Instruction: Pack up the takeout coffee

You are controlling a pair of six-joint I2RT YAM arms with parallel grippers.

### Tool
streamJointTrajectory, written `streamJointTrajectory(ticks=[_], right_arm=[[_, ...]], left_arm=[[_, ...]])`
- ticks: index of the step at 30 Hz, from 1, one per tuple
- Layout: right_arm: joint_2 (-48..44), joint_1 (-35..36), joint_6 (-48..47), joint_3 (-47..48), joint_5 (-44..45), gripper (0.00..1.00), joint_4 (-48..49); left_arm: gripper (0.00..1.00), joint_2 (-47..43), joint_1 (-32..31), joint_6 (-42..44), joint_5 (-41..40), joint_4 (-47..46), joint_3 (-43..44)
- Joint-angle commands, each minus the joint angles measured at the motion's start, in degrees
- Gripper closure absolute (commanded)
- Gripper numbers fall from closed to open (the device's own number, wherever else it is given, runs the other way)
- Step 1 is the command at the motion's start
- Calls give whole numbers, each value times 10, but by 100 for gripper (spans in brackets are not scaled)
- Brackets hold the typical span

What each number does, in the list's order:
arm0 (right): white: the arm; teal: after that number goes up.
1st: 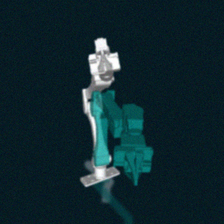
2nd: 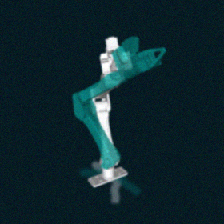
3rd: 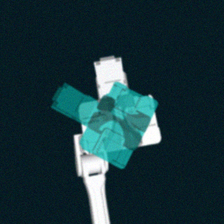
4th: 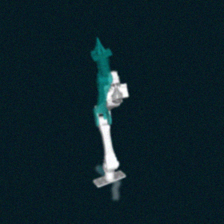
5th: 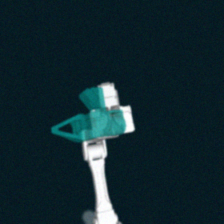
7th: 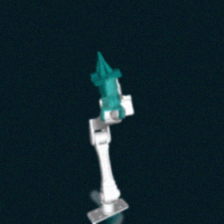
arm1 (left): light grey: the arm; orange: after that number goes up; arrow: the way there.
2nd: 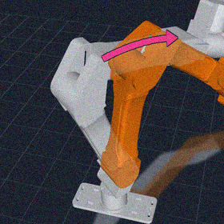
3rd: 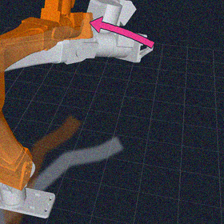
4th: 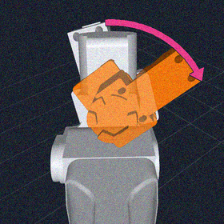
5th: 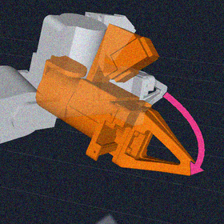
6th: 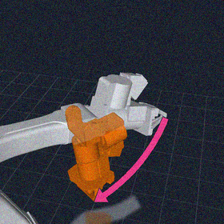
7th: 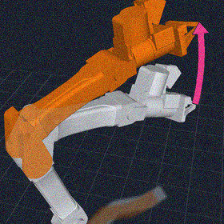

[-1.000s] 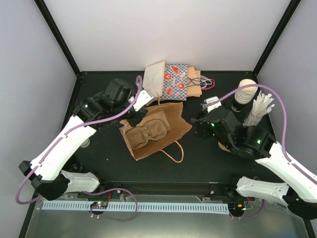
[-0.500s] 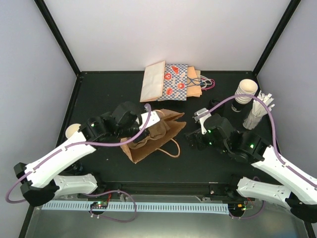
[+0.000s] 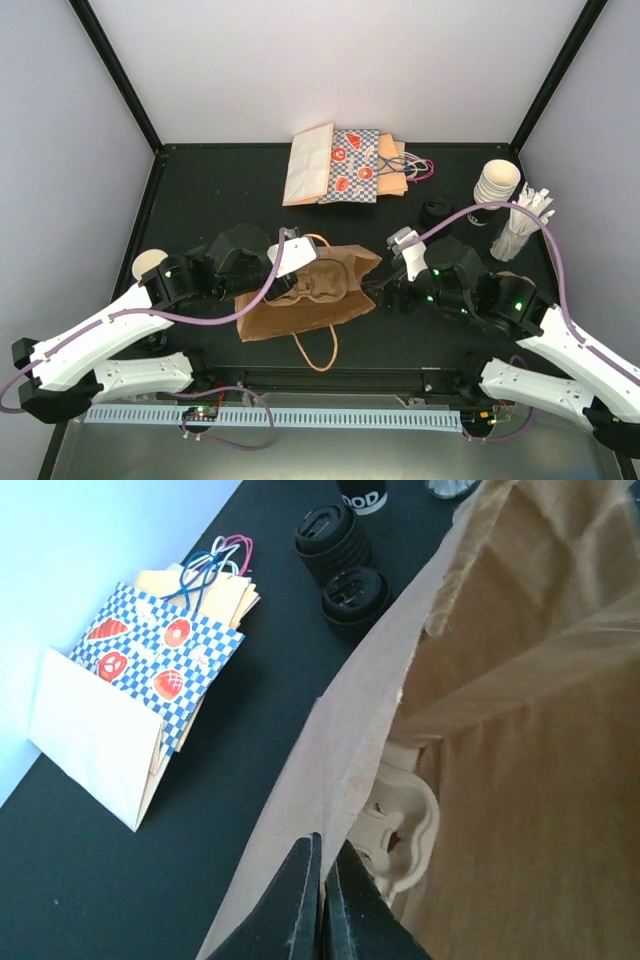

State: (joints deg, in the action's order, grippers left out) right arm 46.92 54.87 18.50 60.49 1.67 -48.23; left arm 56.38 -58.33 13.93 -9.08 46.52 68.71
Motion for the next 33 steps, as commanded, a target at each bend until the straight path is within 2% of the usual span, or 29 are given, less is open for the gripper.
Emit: streamJointTrajectory(ticks=[1,11,25,33], right_arm=[[2,-1,15,-36,-57,4,12],[-39,-1,45,-96,-100,5,11],[20,-1,72,-121,-51,4,70],[1,-1,82,-140,-33,3,70]], left_arm=[[98,-7,-17,-18,-32,-20,-3],[98,-14,-45,-24,-129,-33,1],[97,-13,-45,86,-248,-94,-15],[97,-26,-47,68,-236,-102,-47]])
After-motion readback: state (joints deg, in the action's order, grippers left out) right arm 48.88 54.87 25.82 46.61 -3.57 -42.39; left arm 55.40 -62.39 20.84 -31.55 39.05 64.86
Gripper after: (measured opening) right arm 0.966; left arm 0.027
